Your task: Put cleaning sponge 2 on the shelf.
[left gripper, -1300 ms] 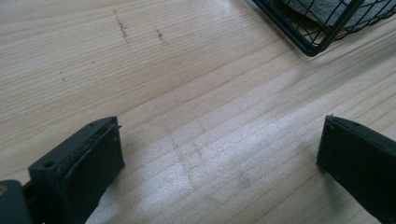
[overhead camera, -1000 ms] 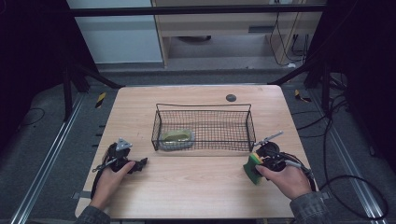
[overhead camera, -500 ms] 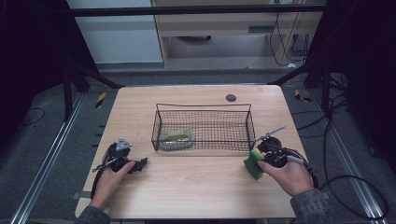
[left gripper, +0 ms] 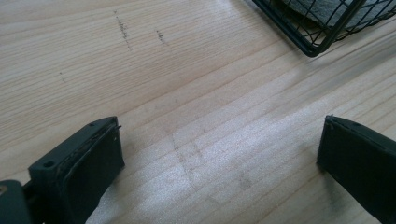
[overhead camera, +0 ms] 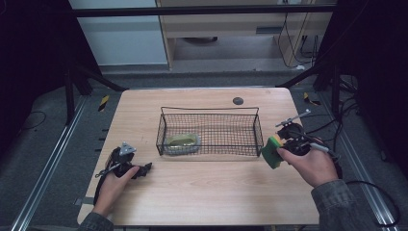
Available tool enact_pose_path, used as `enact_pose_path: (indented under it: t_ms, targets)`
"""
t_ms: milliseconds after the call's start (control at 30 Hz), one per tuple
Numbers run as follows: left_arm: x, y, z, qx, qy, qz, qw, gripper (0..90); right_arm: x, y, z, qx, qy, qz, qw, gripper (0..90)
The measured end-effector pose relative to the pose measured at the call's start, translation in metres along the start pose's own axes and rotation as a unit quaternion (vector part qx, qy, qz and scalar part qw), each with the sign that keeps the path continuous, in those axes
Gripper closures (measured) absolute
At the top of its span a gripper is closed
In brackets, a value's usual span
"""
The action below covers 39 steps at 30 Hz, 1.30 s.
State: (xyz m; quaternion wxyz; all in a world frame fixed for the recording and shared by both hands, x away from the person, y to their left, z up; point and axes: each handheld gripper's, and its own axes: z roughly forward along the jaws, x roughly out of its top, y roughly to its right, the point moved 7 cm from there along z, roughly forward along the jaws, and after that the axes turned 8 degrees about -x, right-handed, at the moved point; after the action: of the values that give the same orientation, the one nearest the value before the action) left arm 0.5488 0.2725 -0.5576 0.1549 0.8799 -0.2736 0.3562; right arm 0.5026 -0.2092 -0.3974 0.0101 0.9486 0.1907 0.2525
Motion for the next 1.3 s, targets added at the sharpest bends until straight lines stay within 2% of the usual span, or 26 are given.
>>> enact_pose_path:
  t_ms: [133, 400, 600, 733, 933, 1300]
  targets:
    - [0.0, 0.0, 0.0, 0.0, 0.001, 0.0, 1.0, 0.0, 0.014, 0.009, -0.008, -0.013, 0.013, 0.005, 0.9998, 65.1]
    - [0.0, 0.0, 0.0, 0.001, 0.002, -0.001, 1.0, 0.0, 0.051, 0.022, -0.017, -0.028, 0.045, 0.036, 0.9979, 65.0]
    - [0.0, 0.0, 0.0, 0.001, 0.0, 0.001, 1.0, 0.0, 0.075, 0.025, -0.02, -0.038, 0.062, 0.054, 0.9959, 65.0]
    - [0.0, 0.0, 0.0, 0.0, -0.001, 0.0, 1.0, 0.0, 0.087, 0.023, -0.019, -0.038, 0.066, 0.061, 0.9952, 65.0]
    - [0.0, 0.0, 0.0, 0.0, 0.001, -0.002, 1.0, 0.0, 0.101, 0.017, -0.013, -0.043, 0.065, 0.056, 0.9954, 64.9]
    - [0.0, 0.0, 0.0, 0.0, 0.0, -0.001, 1.0, 0.0, 0.11, 0.007, 0.001, -0.043, 0.061, 0.053, 0.9958, 65.0]
